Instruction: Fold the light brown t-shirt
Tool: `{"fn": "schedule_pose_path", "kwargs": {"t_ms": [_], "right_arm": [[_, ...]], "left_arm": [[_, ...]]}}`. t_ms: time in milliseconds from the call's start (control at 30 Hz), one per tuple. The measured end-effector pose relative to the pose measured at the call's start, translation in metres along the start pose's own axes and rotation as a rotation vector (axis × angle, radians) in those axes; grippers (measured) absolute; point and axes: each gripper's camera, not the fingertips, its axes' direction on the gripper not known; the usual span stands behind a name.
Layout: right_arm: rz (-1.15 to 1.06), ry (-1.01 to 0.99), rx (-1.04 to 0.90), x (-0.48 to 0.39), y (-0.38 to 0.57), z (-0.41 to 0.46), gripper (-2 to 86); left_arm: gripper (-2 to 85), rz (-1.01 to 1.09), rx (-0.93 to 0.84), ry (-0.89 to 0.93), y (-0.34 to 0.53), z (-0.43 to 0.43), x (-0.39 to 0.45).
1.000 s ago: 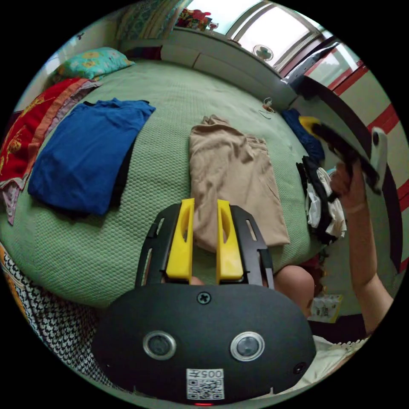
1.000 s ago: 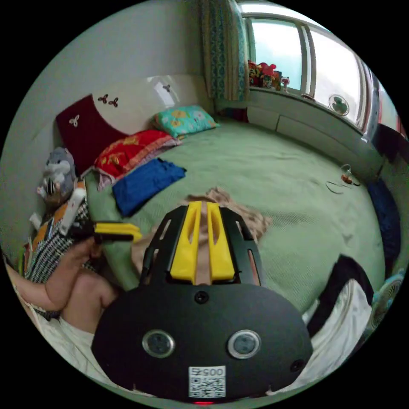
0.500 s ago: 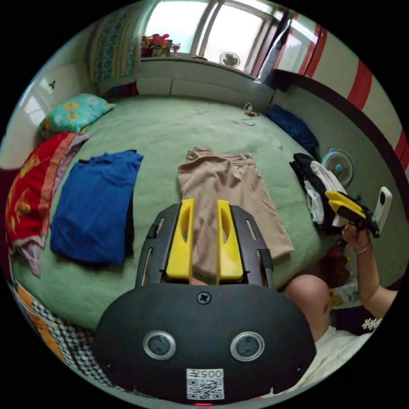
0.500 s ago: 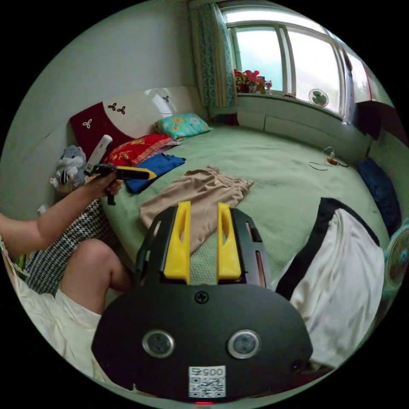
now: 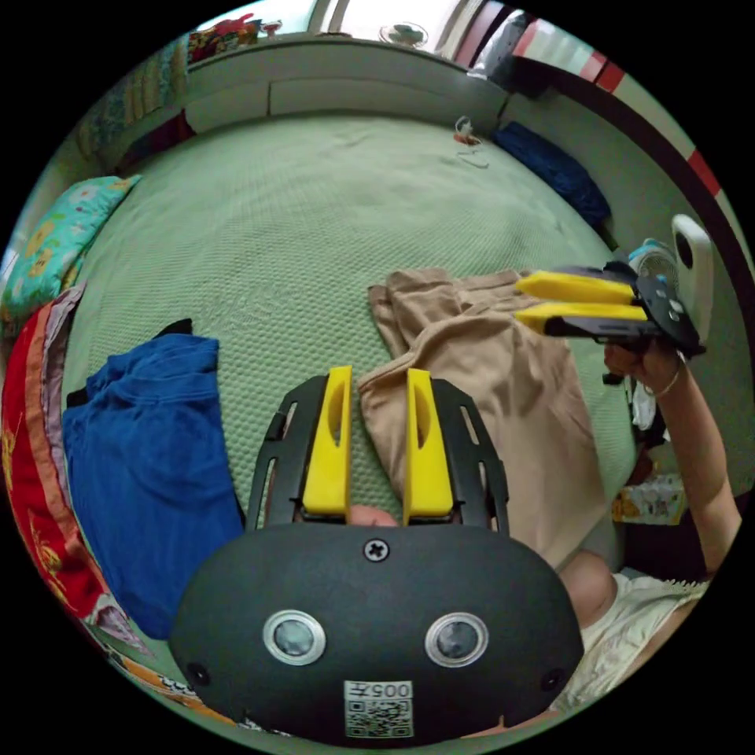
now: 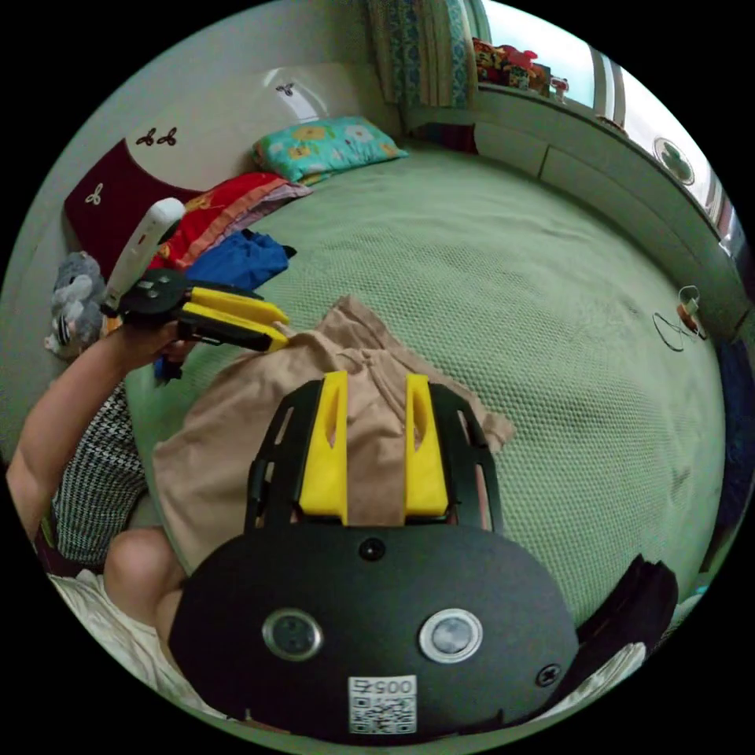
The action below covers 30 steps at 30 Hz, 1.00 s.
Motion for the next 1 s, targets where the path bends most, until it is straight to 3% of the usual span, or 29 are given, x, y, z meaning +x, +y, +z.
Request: {"fn": "schedule_pose_path", "kwargs": {"t_ms": [133, 333, 500, 600, 667, 767, 867, 1000], "right_arm": [[-0.052, 0.012, -0.096, 0.001, -0.011, 0.028, 3.5], [-0.115, 0.06, 0.045, -0.012, 0.007, 0.002, -1.6], [-0.021, 0.025, 0.177, 0.003, 0.003, -0.033, -1.6], [0.038, 0.043, 0.132, 0.001, -0.01, -0.02, -1.5], [0.075, 0.043, 0.003, -0.004, -0.015, 0.007, -1.0], [0.074, 0.199, -0.075, -0.016, -0.007, 0.015, -0.7], [0.094, 0.246, 0.09, -0.022, 0.017, -0.028, -0.8], [0.051, 0.098, 0.171, -0.046, 0.064, -0.082, 0.3]], "left_arm": [[3.3, -0.009, 0.004, 0.063, 0.0, -0.003, -0.005], [1.9, 0.047, 0.112, 0.034, 0.008, -0.041, -0.003], [2.1, -0.005, 0.207, 0.002, 0.004, -0.06, -0.017], [3.0, -0.096, 0.13, 0.029, 0.001, -0.036, -0.032], [4.2, -0.146, 0.063, 0.027, 0.006, -0.02, -0.039], [5.8, -0.195, 0.121, 0.115, 0.027, -0.025, -0.05], [6.1, -0.237, 0.207, 0.159, 0.055, -0.055, -0.063], [6.9, -0.149, 0.262, 0.201, 0.105, -0.099, -0.034]]}}
